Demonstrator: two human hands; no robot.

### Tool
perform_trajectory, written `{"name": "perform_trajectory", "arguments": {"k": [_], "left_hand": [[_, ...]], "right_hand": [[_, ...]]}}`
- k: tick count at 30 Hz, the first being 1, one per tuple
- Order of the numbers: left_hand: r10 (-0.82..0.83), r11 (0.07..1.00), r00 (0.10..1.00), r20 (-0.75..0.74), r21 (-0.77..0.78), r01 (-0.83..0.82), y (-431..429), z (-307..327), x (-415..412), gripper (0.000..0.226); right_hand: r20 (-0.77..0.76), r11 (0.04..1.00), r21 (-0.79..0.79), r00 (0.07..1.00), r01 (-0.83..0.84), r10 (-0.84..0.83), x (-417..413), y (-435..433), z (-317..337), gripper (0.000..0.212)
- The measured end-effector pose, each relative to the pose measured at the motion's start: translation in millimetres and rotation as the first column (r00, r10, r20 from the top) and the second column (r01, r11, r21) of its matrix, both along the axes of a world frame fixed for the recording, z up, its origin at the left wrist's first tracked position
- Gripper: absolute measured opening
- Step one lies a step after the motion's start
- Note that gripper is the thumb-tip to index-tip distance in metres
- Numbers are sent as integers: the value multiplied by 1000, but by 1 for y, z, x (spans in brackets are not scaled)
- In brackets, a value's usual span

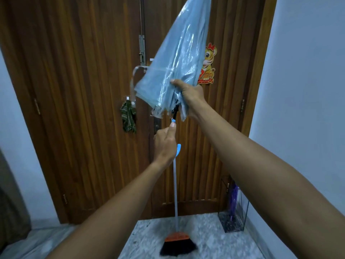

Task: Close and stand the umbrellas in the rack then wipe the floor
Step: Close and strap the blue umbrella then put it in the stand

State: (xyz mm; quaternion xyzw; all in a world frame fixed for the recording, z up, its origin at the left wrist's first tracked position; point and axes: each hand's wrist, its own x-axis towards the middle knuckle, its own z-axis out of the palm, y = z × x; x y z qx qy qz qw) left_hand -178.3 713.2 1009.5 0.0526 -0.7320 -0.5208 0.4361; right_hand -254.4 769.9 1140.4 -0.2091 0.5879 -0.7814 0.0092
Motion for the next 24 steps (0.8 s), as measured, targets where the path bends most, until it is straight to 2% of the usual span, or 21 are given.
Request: {"name": "perform_trajectory", "arguments": {"k": [2,4,5,6,8,10,11,13,14,16,19,22,24], "left_hand": [[51,982,990,128,-186,-27,-1,1,3,57],[187,886,947,263,-462,-47,1,5,9,58],[246,823,935,255,-564,-63,1,10,14,55],[270,770,943,194,-632,-90,0,16,20,49],[184,699,983,-9,-702,-137,-1,27,32,32],[47,681,984,-174,-715,-159,-3,40,42,18],[31,688,974,-225,-702,-184,-6,47,43,15],[133,684,952,-275,-670,-289,-14,66,42,22],[223,648,935,-274,-675,-352,-20,75,40,32],[374,504,905,-202,-776,-381,-38,90,32,61],[552,221,834,-17,-961,-166,-63,101,24,106],[657,-65,753,-35,-998,11,-86,95,18,123],[629,-131,773,-82,-991,1,-92,89,17,118]], "right_hand": [[-19,1000,9,999,29,-29,-4,3,-4,54],[-51,998,41,998,39,-37,-8,7,-11,40],[-64,997,65,997,40,-36,-10,9,-15,38],[-79,995,94,996,38,-31,-13,12,-19,37],[-106,988,152,994,27,-10,-18,21,-27,36],[-137,972,234,991,33,-1,-23,28,-35,36],[-153,960,278,988,31,12,-24,31,-38,36],[-177,930,367,982,5,65,-27,38,-43,35],[-188,912,411,977,-17,103,-27,42,-45,34],[-202,859,509,962,-58,184,-27,50,-47,31],[-167,767,626,937,-140,307,-30,58,-50,29],[-126,669,714,902,-207,413,-31,59,-49,31],[-120,611,759,873,-226,473,-29,59,-46,29]]}}
